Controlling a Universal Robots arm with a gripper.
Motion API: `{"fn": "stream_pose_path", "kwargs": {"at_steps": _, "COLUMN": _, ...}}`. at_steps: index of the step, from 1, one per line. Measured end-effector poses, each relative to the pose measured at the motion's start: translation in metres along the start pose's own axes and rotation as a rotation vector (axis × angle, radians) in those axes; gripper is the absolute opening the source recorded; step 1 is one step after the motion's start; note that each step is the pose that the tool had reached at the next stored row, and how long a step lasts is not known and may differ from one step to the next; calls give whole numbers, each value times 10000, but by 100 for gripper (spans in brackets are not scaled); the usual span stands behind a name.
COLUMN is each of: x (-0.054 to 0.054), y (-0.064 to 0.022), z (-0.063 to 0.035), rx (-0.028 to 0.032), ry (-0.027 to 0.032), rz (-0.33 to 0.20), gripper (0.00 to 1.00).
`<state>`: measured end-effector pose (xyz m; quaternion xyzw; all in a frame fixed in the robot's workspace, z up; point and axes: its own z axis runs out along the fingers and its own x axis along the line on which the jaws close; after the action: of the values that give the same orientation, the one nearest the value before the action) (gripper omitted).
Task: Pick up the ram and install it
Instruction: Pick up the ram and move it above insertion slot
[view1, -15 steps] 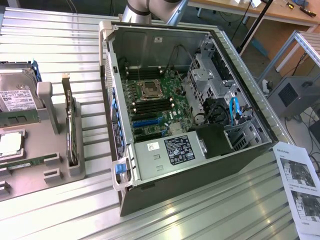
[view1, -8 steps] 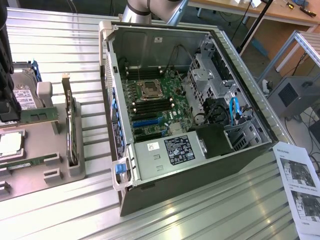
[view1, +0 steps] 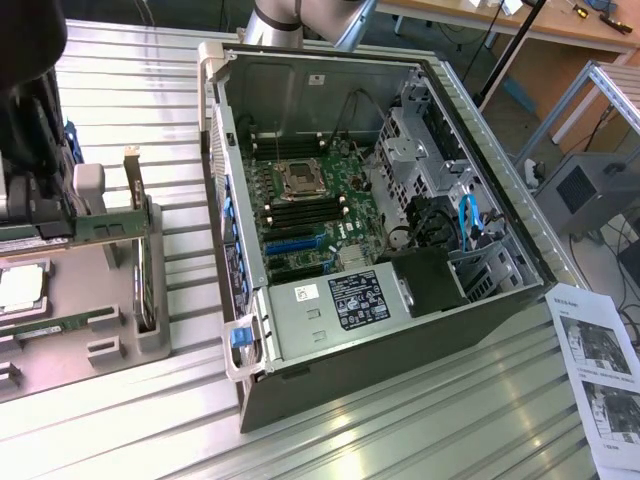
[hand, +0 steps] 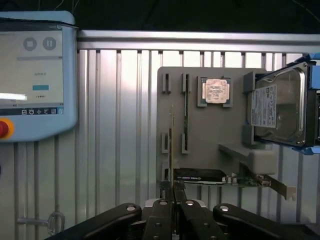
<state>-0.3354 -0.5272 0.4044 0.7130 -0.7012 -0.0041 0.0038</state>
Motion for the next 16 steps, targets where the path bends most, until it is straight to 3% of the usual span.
{"fn": "stream_pose_path", "kwargs": {"at_steps": 2, "x": 2, "y": -151, "z": -2, "rx": -8, "ry": 0, "rz": 1, "gripper": 12}}
{"fn": "stream_pose_path", "kwargs": {"at_steps": 16, "x": 14, "y": -796, "z": -9, "rx": -50, "ry": -1, "rz": 0, "gripper": 12}}
